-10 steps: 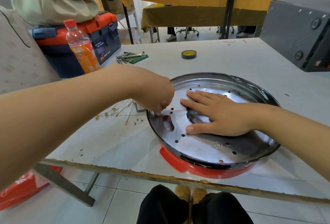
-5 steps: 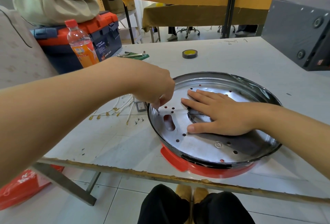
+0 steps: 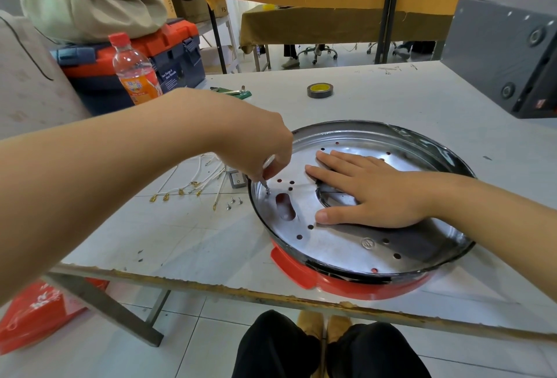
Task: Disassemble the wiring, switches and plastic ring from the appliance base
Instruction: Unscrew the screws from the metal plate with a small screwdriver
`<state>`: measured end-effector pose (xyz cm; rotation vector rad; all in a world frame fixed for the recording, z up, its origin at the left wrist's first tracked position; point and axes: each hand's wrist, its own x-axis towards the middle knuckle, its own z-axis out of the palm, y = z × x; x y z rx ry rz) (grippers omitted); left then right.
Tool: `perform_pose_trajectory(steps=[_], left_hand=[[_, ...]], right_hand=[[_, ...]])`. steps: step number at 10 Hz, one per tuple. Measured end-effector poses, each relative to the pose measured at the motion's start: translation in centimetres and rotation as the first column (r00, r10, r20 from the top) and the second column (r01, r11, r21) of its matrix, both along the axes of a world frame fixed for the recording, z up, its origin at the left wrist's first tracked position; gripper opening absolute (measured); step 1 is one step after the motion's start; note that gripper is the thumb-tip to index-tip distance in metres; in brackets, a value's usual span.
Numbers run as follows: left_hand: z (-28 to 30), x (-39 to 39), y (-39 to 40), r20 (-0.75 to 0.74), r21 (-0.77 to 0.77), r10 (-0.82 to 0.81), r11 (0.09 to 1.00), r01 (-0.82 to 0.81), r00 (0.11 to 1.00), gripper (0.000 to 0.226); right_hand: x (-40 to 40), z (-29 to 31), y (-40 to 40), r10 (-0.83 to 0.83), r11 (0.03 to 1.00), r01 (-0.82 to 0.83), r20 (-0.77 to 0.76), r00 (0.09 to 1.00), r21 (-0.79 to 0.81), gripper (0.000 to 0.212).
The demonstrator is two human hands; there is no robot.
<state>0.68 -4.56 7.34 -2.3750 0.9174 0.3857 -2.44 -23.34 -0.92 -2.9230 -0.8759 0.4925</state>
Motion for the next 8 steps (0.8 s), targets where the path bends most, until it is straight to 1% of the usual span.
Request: perform_pose_trajectory(steps=[2, 3, 4, 5, 7, 8], left_hand=[[0.26, 0.13, -0.12, -0.031, -0.01, -0.02, 1.0, 0.02, 0.999, 0.017], [-0.13, 0.11, 0.01, -0.026, -0.018, -0.026, 1.0, 0.026, 0.999, 0.009], [-0.27, 0.15, 0.3, -0.023, -0.049, -0.003, 0.999, 0.002, 1.0, 0.01], [0.19, 0.24, 0.52, -0.041, -0.061, 0.015, 0.998, -0.018, 0.999, 0.024], [0.26, 0.06, 0.57, -0.041, -0.008, -0.014, 1.0, 0.013, 0.999, 0.014], [0.38, -0.17, 0.63, -0.013, 0.005, -0.027, 1.0, 0.028, 1.0, 0.015]], right_hand=[[-0.04, 0.03, 0.03, -0.003, 1.0, 0.003, -0.002, 1.0, 0.005, 0.096], [0.01, -0.03, -0.02, 0.0, 1.0, 0.0, -0.001, 1.0, 0.006, 0.096], [0.05, -0.08, -0.06, 0.003, 1.0, -0.003, -0.002, 1.0, 0.008, 0.096], [0.03, -0.11, -0.11, 0.005, 1.0, -0.005, -0.001, 1.0, 0.01, 0.095], [0.09, -0.05, -0.04, 0.003, 1.0, -0.003, -0.002, 1.0, 0.001, 0.095], [0.07, -0.06, -0.05, 0.004, 1.0, -0.004, -0.006, 1.0, 0.001, 0.095]])
